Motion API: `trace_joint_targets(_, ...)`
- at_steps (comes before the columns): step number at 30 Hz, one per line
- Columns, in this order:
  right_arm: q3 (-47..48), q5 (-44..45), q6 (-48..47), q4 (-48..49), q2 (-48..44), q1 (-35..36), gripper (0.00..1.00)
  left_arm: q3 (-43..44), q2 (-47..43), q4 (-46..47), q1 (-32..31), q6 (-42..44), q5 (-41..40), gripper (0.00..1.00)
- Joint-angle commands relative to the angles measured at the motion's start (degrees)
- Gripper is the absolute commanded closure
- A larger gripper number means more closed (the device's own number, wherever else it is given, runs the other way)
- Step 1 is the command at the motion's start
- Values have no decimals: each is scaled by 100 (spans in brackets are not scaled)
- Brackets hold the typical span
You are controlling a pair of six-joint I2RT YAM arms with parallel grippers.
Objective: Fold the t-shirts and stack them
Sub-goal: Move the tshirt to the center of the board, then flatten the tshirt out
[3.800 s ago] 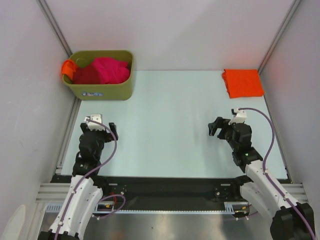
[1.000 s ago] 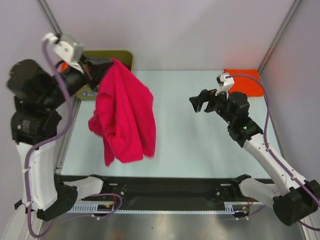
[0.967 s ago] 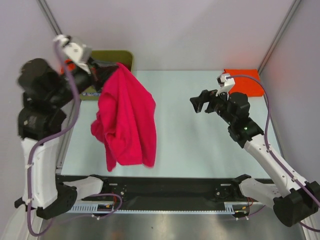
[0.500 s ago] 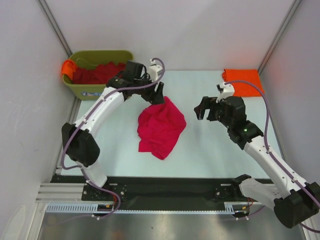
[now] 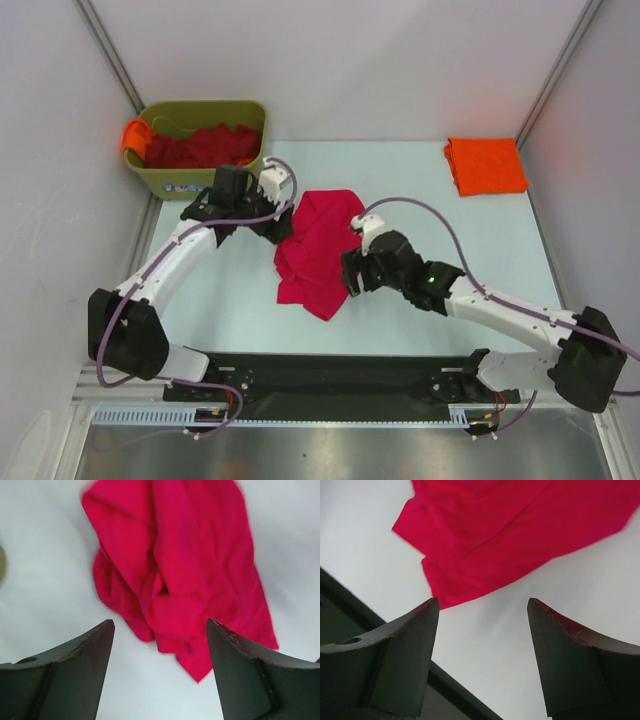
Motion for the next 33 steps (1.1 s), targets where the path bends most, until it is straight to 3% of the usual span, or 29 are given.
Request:
trace_joint_targets(1,-210,-161,-285,1166,328,459,24,-837,-105,403,241,263,-5,21)
trace_joint_targets(3,-298,-392,-390,2050,548,503,25,-1119,-123,596,504,132,39,21)
trace_joint_targets(6,-150,-411,-750,2495,1294,661,28,-1305,-149,659,934,-123,154,20)
trace_joint_targets(11,1080,82,-1401,1636,2804,952,32,-1508,-404,554,1498,-115,250,15)
trace_joint_targets(14,1440,239,-1446,1257,3237,952,34,-1490,-483,317,1727,-18,268,13)
trace_joint_targets(17,1757,581,-1420,967,3414,943,43,-1464,-536,237,1798,-18,285,12)
trace_joint_targets(18,1811,687,-1367,880,3493,943,54,-1446,-545,211,1963,-1,286,12)
trace_joint_targets(20,1960,811,-1349,756,3555,917,65,-1367,-545,158,1991,25,286,12)
trace_joint_targets(21,2178,794,-1279,521,3581,899,80,-1341,-545,149,1991,34,277,12)
trace_joint_targets(23,2408,776,-1209,308,3547,864,99,-1262,-536,97,1991,26,320,12)
trace_joint_targets(27,2996,881,-919,-367,3100,680,100,-1113,-545,8,2000,52,443,12)
trace_joint_targets(30,3139,785,-366,-843,2353,14,100,-885,-536,-79,1991,61,583,12)
trace_joint_targets(33,2578,434,83,-1063,1369,-944,100,-717,-483,-141,1921,61,690,17)
